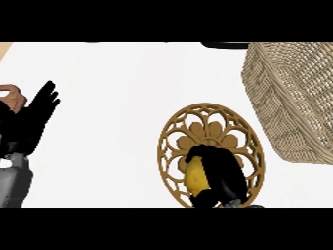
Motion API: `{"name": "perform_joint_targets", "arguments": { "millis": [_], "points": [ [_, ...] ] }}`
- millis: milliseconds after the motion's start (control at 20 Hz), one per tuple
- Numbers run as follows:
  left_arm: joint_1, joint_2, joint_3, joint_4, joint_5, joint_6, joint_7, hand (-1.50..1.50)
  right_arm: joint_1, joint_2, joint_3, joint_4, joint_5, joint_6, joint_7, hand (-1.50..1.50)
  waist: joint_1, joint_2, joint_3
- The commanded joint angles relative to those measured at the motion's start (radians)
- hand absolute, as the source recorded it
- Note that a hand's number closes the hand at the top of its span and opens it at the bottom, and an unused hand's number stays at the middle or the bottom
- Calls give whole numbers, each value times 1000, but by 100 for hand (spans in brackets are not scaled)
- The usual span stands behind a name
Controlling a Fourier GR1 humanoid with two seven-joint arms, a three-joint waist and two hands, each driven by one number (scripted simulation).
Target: Pick the lemon from the placemat and place it in the basket
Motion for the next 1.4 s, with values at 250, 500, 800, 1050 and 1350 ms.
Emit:
{"name": "perform_joint_targets", "arguments": {
  "millis": [250, 500, 800, 1050, 1350],
  "points": [
    [-30, -7, 37, 54, -11, -19, -31, 0, 28, 22, 30, 68, 61, -20, -55, 150, -1, 6, 3],
    [-19, -28, -17, 1, -19, -21, -20, 0, -233, 59, -227, 178, 15, -185, 397, 150, 60, 33, 1],
    [-68, -32, -39, 1, -20, -36, -6, 0, -443, 60, -357, 327, 47, -326, 640, 150, 126, 52, 3],
    [-90, -44, -64, 10, -25, -50, -7, 0, -642, 60, -433, 394, 131, -528, 644, 150, 150, 51, 3],
    [-112, -46, -67, 15, -26, -49, 7, 0, -858, 60, -487, 520, 347, -638, 672, 150, 169, 46, -3]
  ]
}}
